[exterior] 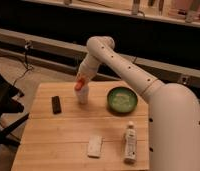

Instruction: Place the pepper in the ceramic cup

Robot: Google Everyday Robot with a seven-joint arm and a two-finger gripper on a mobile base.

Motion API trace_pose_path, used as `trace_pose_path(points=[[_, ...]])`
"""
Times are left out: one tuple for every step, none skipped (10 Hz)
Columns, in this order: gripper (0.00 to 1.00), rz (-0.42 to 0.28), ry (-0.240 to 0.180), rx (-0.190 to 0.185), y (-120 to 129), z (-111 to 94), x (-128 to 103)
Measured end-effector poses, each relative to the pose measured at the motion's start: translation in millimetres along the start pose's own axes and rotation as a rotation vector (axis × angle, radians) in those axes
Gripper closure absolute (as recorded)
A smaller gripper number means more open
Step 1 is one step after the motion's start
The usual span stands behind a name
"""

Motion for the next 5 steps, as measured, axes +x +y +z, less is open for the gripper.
trace_pose_path(points=[[0.55, -0.001, -0.004, -0.001, -1.1, 2.5, 1.0], [0.45, -0.001, -0.007, -0.002, -1.8, 4.6, 2.3], [0.34, 0.000, -0.010, -0.003, -2.4, 6.7, 3.4], [0.29, 0.001, -0.013, -0.006, -1.9, 7.7, 4.1], [0.29, 0.004, -0.016, -0.009, -0.6, 8.8, 4.3]])
